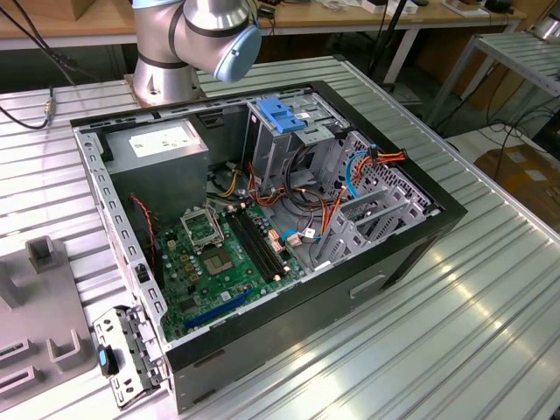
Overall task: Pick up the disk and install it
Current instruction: 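Pick up the disk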
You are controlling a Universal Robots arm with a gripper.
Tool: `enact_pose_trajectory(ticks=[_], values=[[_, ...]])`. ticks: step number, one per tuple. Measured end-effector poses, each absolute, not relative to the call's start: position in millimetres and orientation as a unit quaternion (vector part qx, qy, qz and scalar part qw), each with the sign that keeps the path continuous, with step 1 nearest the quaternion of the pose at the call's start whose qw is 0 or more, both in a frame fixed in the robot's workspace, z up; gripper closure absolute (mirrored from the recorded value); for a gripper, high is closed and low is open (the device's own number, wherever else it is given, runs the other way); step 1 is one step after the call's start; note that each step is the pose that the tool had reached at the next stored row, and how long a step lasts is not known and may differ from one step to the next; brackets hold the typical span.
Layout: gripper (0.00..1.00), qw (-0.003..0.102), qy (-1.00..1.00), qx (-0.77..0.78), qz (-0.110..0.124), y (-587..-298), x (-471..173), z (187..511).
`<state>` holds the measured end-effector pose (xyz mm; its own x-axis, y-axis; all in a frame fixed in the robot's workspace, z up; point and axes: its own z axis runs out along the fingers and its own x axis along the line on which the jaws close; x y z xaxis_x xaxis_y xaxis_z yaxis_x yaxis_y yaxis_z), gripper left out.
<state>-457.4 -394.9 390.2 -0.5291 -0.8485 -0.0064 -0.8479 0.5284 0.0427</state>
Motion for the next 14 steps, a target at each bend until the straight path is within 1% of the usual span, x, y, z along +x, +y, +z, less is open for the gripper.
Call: enact_pose_trajectory(ticks=[7,14], values=[[0.89,0.009,-0.834,0.552,-0.019,-394.8,-457.1,389.2],[0.89,0.009,-0.829,0.559,-0.019,-390.4,-454.8,386.8]])
